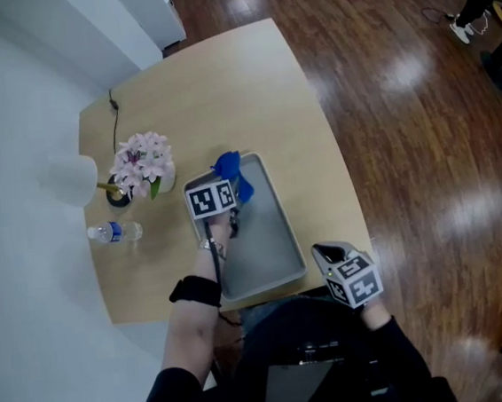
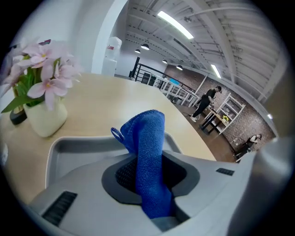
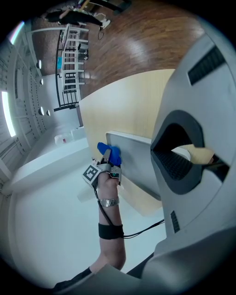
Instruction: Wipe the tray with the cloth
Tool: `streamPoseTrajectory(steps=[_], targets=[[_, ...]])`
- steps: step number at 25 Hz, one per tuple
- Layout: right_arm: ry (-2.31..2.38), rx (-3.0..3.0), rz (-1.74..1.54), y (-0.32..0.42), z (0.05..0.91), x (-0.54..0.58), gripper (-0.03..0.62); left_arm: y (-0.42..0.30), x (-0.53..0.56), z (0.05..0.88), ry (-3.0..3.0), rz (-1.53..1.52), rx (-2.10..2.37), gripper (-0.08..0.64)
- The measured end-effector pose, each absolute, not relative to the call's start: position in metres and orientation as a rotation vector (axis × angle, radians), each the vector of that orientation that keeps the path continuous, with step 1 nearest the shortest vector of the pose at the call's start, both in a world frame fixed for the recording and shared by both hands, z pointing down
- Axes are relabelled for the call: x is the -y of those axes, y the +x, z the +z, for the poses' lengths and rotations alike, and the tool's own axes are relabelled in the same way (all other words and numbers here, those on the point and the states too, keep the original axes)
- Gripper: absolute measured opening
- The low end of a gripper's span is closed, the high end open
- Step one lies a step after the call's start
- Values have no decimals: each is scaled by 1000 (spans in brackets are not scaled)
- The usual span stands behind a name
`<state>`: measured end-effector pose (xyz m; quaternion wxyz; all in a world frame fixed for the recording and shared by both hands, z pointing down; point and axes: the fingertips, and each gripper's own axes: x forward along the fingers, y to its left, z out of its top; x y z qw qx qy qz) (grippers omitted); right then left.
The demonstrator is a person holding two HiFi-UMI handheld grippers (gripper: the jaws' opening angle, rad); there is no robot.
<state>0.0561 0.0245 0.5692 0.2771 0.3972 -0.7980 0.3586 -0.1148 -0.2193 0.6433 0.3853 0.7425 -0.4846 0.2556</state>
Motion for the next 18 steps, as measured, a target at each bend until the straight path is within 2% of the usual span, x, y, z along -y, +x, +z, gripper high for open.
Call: streamPoseTrajectory(steps=[18], targets=[[1082, 2133, 988, 62, 567, -30, 5, -111, 219, 664, 1876, 775, 1260, 112]])
